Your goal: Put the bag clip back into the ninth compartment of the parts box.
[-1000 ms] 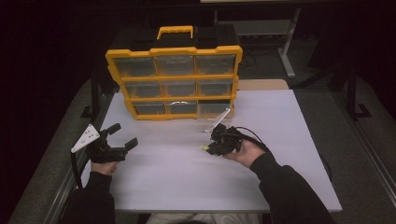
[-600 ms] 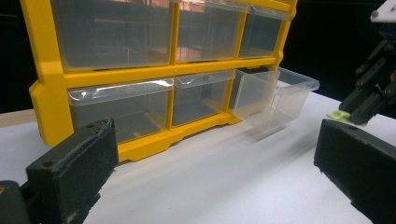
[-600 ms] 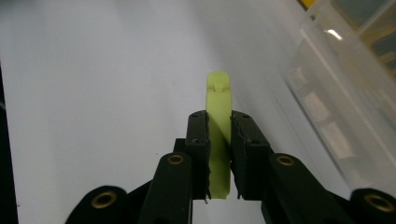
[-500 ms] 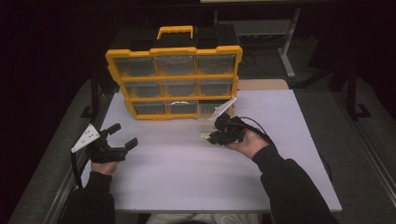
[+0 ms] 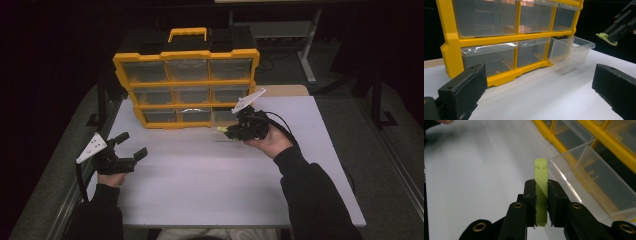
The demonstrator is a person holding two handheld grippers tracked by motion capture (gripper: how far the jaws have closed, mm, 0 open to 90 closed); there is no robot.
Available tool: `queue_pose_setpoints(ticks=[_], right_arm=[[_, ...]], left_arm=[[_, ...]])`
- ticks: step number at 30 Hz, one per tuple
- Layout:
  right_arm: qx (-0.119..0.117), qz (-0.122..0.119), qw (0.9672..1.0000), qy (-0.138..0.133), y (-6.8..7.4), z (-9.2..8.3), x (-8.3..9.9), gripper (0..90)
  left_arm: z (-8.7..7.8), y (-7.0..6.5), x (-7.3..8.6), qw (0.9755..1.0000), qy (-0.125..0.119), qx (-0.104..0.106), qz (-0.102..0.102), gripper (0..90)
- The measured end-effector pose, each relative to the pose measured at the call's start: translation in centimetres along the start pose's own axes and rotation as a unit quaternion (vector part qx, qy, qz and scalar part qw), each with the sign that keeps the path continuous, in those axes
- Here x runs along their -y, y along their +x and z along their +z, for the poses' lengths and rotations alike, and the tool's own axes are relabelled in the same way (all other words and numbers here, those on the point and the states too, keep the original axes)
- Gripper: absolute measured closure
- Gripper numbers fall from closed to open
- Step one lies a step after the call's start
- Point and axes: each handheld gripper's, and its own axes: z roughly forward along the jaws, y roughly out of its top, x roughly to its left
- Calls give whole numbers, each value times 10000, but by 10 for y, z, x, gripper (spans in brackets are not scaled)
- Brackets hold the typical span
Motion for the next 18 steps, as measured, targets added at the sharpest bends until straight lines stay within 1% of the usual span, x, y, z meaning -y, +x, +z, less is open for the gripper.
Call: queue_pose_setpoints(ticks=[2,4,10,13,14,18], right_arm=[[3,11,10000,-64,-2,-2,-4,767],[17,41,10000,-70,-3,-3,-6,767],[137,129,9997,-123,-14,-3,-17,767],[168,180,9995,-180,-18,-2,-19,767],[182,243,9994,-179,-20,-1,-20,767],[245,290,9991,-170,-24,0,-20,767]], left_arm=[[0,0,0,10000,-7,2,4,0],[0,0,0,10000,-8,1,2,0],[0,0,0,10000,-15,-5,-9,0],[0,0,0,10000,-18,-6,-10,0],[0,0,0,10000,-15,-5,-20,0],[0,0,0,10000,-25,-2,-25,0]])
